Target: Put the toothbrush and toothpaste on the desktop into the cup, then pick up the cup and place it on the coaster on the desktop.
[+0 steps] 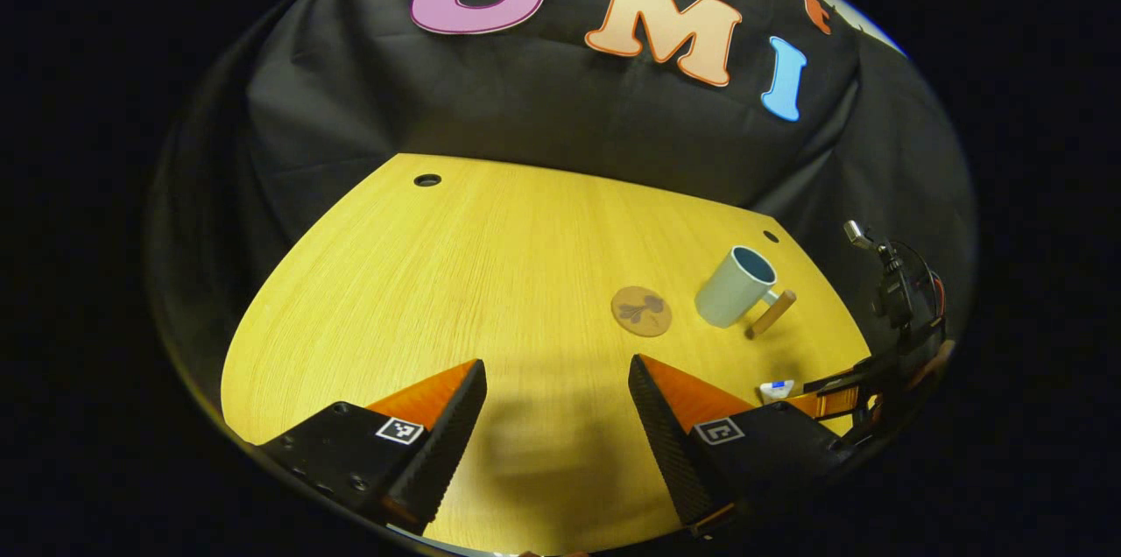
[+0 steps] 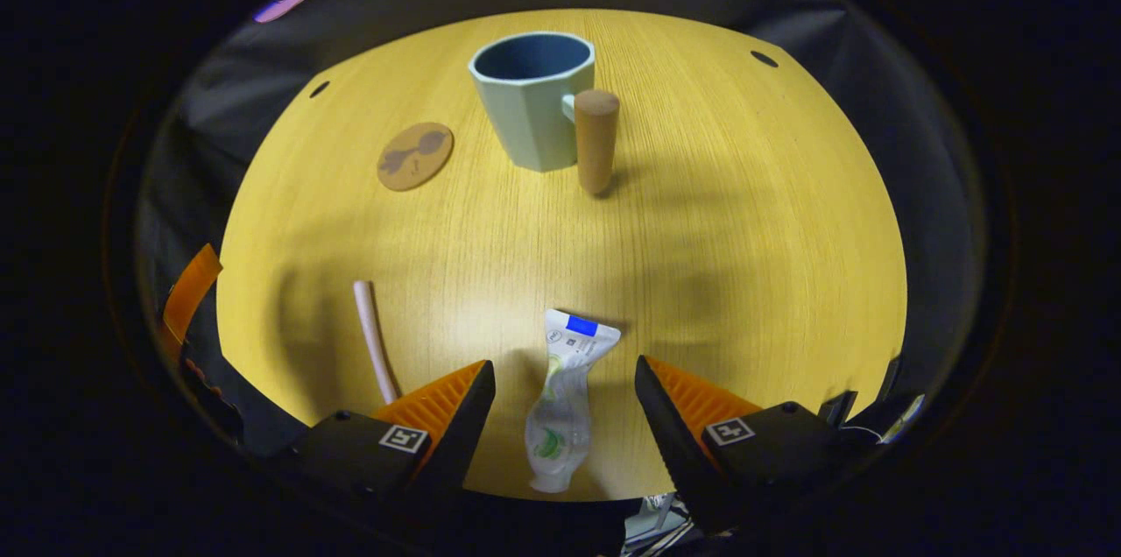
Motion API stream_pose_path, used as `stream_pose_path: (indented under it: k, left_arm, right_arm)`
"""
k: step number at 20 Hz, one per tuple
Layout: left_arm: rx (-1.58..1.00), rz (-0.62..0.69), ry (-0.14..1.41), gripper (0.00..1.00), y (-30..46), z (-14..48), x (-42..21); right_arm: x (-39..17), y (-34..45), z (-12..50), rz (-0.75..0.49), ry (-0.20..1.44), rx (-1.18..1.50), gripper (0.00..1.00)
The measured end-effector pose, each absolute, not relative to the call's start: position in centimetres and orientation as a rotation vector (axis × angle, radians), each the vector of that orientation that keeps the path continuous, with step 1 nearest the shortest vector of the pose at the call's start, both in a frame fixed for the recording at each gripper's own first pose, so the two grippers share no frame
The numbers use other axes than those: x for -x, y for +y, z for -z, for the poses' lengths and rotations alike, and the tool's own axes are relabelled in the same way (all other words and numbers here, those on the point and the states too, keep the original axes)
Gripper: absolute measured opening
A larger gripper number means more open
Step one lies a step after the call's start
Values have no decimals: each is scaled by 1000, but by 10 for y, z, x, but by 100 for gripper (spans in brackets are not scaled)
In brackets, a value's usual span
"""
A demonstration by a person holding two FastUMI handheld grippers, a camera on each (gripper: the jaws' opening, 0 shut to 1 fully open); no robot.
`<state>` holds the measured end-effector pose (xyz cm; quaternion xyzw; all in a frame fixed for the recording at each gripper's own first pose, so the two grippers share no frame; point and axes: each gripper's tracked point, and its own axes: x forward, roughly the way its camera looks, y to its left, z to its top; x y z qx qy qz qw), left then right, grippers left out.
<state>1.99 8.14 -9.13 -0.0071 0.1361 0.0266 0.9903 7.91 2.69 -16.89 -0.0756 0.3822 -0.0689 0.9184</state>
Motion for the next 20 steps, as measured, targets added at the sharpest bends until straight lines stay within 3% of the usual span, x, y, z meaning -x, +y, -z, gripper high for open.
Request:
stream_pose_path:
  k: [1,2,4,8,11,13,17,18,20]
  left_arm:
    - [18,-55,276,95,84,92,-21]
    - [22,-59,279,95,87,92,-22]
    - [25,-67,287,96,93,95,-24]
    - [28,-85,305,95,103,99,-26]
    - [29,-89,312,95,103,99,-26]
    - [27,-90,319,95,103,100,-26]
    - [22,-93,324,95,101,99,-26]
    - [23,-93,326,95,102,100,-26]
    - [26,-90,332,95,101,101,-26]
  right_arm:
    - [-82,25,173,153,803,155,94]
    - [-84,25,176,161,816,151,97]
    - [-87,24,180,172,839,153,92]
    - [-88,20,187,203,879,121,72]
    - [-89,17,188,212,891,117,67]
    - [-89,17,193,213,906,108,51]
    - [-87,16,197,212,921,103,41]
    - [-88,16,198,216,920,97,32]
    - [-87,17,197,203,931,94,26]
